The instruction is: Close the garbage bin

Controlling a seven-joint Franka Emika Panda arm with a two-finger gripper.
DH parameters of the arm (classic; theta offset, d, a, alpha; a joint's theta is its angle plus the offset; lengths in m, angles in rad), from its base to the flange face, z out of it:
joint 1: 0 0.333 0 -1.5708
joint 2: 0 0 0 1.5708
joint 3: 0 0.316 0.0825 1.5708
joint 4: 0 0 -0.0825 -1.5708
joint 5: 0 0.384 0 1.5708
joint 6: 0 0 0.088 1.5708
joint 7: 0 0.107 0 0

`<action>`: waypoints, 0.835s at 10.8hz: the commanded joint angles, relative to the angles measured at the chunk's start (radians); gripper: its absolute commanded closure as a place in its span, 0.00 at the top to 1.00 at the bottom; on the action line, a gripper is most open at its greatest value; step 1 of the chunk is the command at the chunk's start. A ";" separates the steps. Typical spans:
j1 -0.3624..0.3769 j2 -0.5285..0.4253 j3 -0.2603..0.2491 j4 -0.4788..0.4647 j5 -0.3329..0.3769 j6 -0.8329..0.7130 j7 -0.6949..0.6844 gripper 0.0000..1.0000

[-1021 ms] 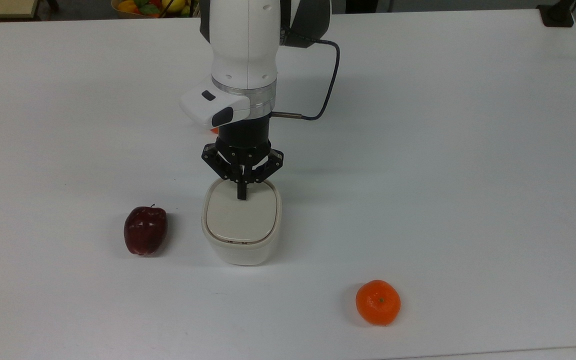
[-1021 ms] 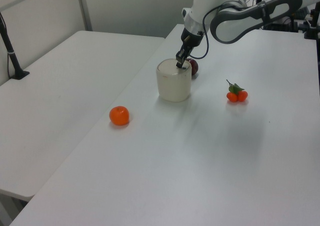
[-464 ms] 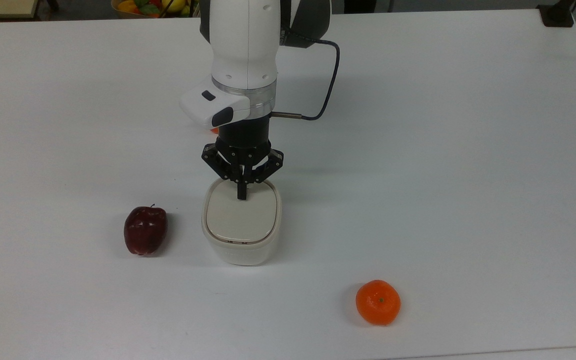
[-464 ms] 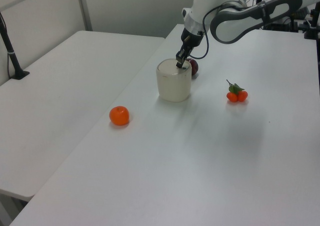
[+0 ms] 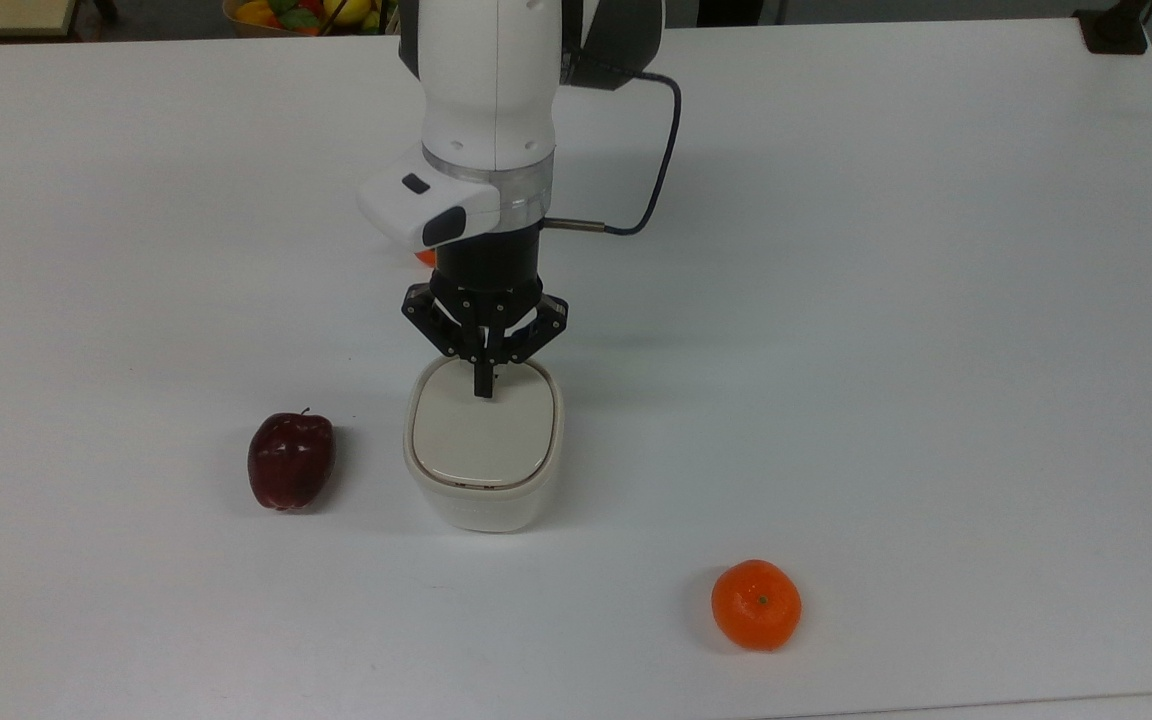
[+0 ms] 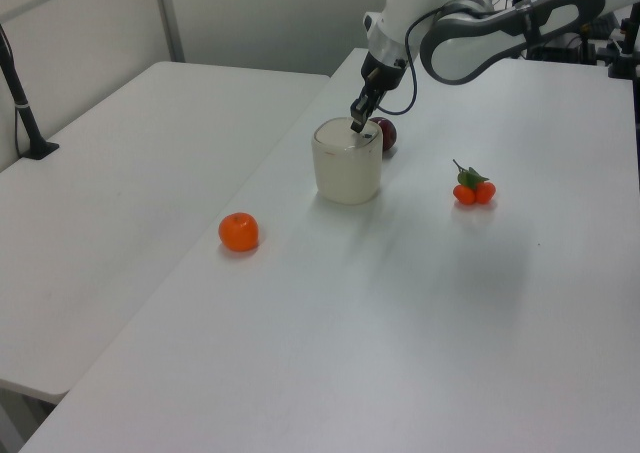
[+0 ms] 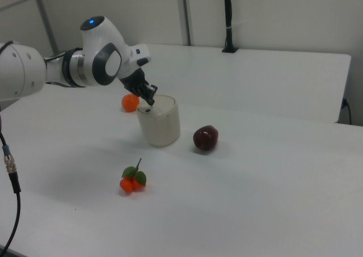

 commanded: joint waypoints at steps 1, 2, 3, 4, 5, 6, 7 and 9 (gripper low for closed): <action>0.012 -0.130 0.002 -0.006 -0.014 -0.179 0.008 0.00; 0.012 -0.167 0.005 -0.006 -0.011 -0.251 -0.009 0.00; 0.022 -0.207 0.007 -0.007 -0.006 -0.344 -0.050 0.00; 0.045 -0.244 0.007 -0.007 -0.006 -0.454 -0.090 0.00; 0.061 -0.276 0.007 -0.007 -0.006 -0.565 -0.098 0.00; 0.065 -0.299 0.007 -0.009 -0.006 -0.624 -0.100 0.00; 0.075 -0.339 0.007 -0.018 -0.006 -0.694 -0.100 0.00; 0.081 -0.405 0.005 -0.059 0.001 -0.789 -0.126 0.00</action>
